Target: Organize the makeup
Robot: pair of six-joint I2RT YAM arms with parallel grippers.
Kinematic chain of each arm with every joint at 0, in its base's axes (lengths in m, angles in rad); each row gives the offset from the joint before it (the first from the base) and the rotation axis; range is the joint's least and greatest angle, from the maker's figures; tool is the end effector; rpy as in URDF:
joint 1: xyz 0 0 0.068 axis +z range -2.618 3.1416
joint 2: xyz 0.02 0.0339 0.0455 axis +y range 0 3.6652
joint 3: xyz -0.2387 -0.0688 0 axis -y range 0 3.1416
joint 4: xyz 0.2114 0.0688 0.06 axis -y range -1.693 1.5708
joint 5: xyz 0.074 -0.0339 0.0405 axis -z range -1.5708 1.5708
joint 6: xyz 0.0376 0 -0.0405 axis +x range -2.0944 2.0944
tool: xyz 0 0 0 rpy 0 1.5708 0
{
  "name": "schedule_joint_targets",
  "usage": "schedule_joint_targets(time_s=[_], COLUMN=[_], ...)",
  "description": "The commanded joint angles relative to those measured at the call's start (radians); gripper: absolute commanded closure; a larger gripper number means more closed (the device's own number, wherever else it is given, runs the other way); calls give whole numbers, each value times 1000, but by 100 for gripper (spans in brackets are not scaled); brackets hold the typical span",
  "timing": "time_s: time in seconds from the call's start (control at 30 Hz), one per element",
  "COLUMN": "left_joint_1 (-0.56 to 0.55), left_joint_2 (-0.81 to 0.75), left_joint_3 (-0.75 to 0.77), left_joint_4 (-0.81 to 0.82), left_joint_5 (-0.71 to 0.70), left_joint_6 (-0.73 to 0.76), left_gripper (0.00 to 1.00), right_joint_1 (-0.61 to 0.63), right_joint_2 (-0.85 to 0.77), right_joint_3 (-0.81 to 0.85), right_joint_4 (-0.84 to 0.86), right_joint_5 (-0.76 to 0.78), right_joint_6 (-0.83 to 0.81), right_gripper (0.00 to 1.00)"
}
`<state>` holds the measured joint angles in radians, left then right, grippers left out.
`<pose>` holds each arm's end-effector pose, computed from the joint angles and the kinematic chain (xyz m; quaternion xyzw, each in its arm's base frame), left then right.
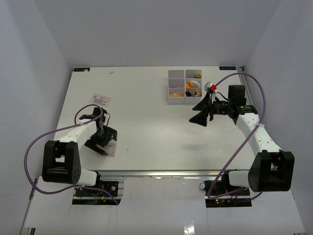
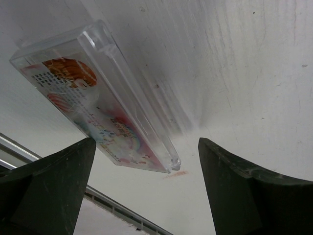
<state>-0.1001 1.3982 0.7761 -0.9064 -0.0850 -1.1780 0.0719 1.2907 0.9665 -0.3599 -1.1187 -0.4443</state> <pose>0.1898 -0.0159 0.1629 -0.5134 0.8568 0.0215 0.0423 0.2405 0.0512 0.2753 -0.4155 0.6822 0.4037 0.4460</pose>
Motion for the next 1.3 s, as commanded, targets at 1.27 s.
schedule_joint_targets(time_s=[1.27], left_joint_1=[5], left_joint_2=[-122], left_joint_3=[-71], left_joint_4=[21], left_joint_5=[-25], left_joint_6=[30], left_gripper=[2], right_joint_1=[-4], right_joint_2=[21], right_joint_3=[-2], right_joint_4=[6], right_joint_5=[1], right_joint_6=[35], right_gripper=[10])
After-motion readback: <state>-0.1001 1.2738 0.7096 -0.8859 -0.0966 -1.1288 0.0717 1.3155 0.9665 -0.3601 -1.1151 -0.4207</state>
